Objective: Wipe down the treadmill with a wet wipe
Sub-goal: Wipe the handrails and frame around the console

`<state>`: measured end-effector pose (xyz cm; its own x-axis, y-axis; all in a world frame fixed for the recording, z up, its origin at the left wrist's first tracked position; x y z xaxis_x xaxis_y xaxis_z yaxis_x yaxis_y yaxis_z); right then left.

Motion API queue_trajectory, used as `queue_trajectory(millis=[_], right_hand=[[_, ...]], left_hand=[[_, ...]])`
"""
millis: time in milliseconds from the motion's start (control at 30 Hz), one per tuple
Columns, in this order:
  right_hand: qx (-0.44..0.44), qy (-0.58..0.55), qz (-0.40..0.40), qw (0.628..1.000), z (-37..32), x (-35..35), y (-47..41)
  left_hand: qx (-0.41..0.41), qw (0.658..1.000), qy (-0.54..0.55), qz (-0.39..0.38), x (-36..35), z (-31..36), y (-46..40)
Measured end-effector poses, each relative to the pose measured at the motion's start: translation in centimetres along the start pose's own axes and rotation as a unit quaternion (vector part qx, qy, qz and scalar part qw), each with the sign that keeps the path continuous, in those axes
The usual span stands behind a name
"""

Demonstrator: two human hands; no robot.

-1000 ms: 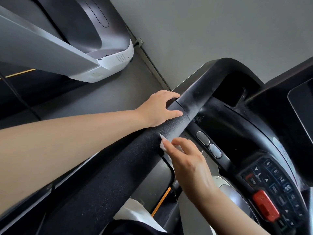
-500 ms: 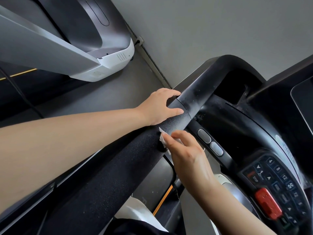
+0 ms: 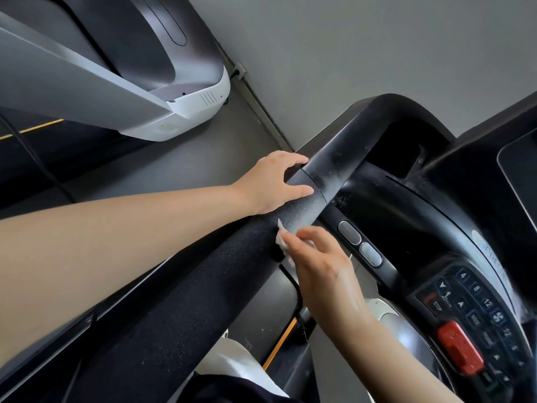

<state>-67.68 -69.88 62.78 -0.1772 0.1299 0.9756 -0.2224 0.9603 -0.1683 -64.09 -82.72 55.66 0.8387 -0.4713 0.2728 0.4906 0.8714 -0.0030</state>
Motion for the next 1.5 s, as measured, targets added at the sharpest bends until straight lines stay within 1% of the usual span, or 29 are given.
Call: queue_trajectory(millis=[67, 100, 167, 200, 233, 267, 300, 367, 400, 433, 467, 500, 533, 567, 600, 633, 667, 700, 733, 767, 800, 833, 933, 967, 1000, 1100, 1300, 1400, 1500], right_hand=[[-0.019, -0.039, 0.015, 0.999, -0.1, 0.0, 0.1], [-0.006, -0.059, 0.004, 0.998, -0.8, -0.2, 0.5], [0.029, -0.08, -0.062, 0.994, -2.3, -1.6, 2.5], [0.053, -0.065, -0.089, 0.993, -2.4, -2.2, 3.7], [0.053, -0.07, -0.086, 0.992, -2.0, -2.5, 4.1], [0.024, -0.05, -0.069, 0.996, -0.7, -2.5, 4.2], [-0.022, -0.088, -0.031, 0.995, 0.7, -1.9, 3.8], [-0.048, -0.059, 0.003, 0.997, 0.8, -1.4, 3.5], [-0.066, -0.079, -0.026, 0.994, -0.1, -1.5, 3.6], [-0.033, -0.079, -0.061, 0.994, -1.1, -2.1, 4.4], [0.014, -0.107, -0.106, 0.988, -3.0, -2.4, 5.0], [0.075, -0.079, -0.099, 0.989, -3.8, -2.0, 5.3], [0.059, -0.079, -0.082, 0.992, -2.4, -1.9, 4.6], [0.051, -0.02, -0.029, 0.998, -0.5, -1.4, 3.3], [-0.028, -0.016, 0.015, 0.999, 2.6, -0.9, 2.0], [-0.058, -0.033, 0.038, 0.997, 3.5, -0.5, 0.6], [-0.075, -0.042, 0.044, 0.995, 3.5, -0.6, -0.3], [-0.08, -0.042, 0.038, 0.995, 3.1, -1.0, -0.5], [-0.068, -0.063, -0.008, 0.996, 2.1, -1.8, -0.3], [-0.037, -0.066, -0.044, 0.996, 1.4, -2.6, 0.2], [-0.018, -0.079, -0.057, 0.995, 1.5, -2.7, 0.0], [-0.02, -0.076, -0.039, 0.996, 2.9, -2.2, -0.8], [-0.097, -0.023, 0.062, 0.993, 8.7, 0.1, -3.4], [-0.109, -0.026, 0.069, 0.991, 8.9, 0.4, -3.6], [-0.109, -0.047, 0.064, 0.991, 8.5, 0.2, -3.5], [-0.047, -0.098, 0.026, 0.994, 6.1, -0.6, -2.9], [-0.069, -0.118, 0.012, 0.99, 10.0, 0.6, -4.1], [-0.103, -0.145, 0.009, 0.984, 10.9, 0.7, -4.0], [-0.21, -0.192, -0.008, 0.959, 12.6, 0.2, -5.4]], left_hand=[[0.001, 1.0, -0.001, -0.003, 0.0, 0.1, 0.0], [0.001, 1.0, -0.001, -0.004, 0.0, 0.1, 0.0], [0.004, 1.0, -0.002, -0.005, 0.0, 0.1, 0.1], [0.005, 1.0, -0.001, -0.005, 0.0, 0.0, 0.1], [0.006, 1.0, -0.001, -0.005, 0.0, 0.0, 0.1], [0.006, 1.0, 0.0, -0.004, 0.0, 0.0, 0.1], [0.006, 1.0, 0.0, -0.003, 0.0, 0.0, 0.1], [0.007, 1.0, -0.002, -0.006, 0.0, 0.1, 0.1], [0.008, 1.0, -0.003, -0.007, 0.0, 0.1, 0.1], [0.01, 1.0, -0.003, -0.009, 0.0, 0.1, 0.1], [0.011, 1.0, -0.004, -0.01, 0.0, 0.1, 0.1], [0.012, 1.0, -0.004, -0.011, 0.0, 0.0, 0.2], [0.011, 1.0, -0.006, -0.01, 0.0, 0.0, 0.2], [0.01, 1.0, -0.011, -0.009, 0.0, 0.1, 0.1], [0.007, 1.0, -0.015, -0.006, 0.0, 0.2, 0.2], [0.003, 1.0, -0.018, -0.002, 0.1, 0.4, 0.1], [-0.002, 1.0, -0.019, 0.003, 0.2, 0.6, 0.2], [-0.006, 1.0, -0.016, 0.007, 0.2, 0.7, 0.2], [-0.012, 1.0, -0.011, 0.013, 0.3, 0.9, 0.2], [-0.015, 1.0, -0.008, 0.017, 0.4, 1.1, 0.2], [-0.013, 1.0, -0.007, 0.018, 0.4, 0.9, 0.3], [-0.011, 1.0, -0.009, 0.017, 0.4, 0.9, 0.2], [-0.01, 1.0, -0.018, 0.01, 0.3, 0.9, 0.3], [-0.009, 1.0, -0.02, 0.007, 0.2, 0.9, 0.3], [-0.01, 1.0, -0.022, 0.006, 0.2, 0.9, 0.2], [-0.01, 0.999, -0.029, 0.009, 0.1, 0.8, 0.3], [-0.013, 0.999, -0.043, 0.006, 0.1, 0.8, 0.3], [-0.016, 0.999, -0.036, 0.014, 0.3, 0.9, 0.3], [-0.023, 0.999, -0.034, 0.018, 0.4, 1.0, 0.3]])
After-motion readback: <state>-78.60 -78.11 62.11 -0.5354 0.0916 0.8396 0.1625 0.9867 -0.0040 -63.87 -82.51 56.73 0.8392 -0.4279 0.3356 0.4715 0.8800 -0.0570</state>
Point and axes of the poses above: each hand's wrist, its own y-axis away from the middle knuckle, its own x-axis out of the back of the hand, z = x × y, the point moved 9 cm from there along -y, towards the middle knuckle, and after that the axes turned 1 degree about x, right-handed, at the moved point
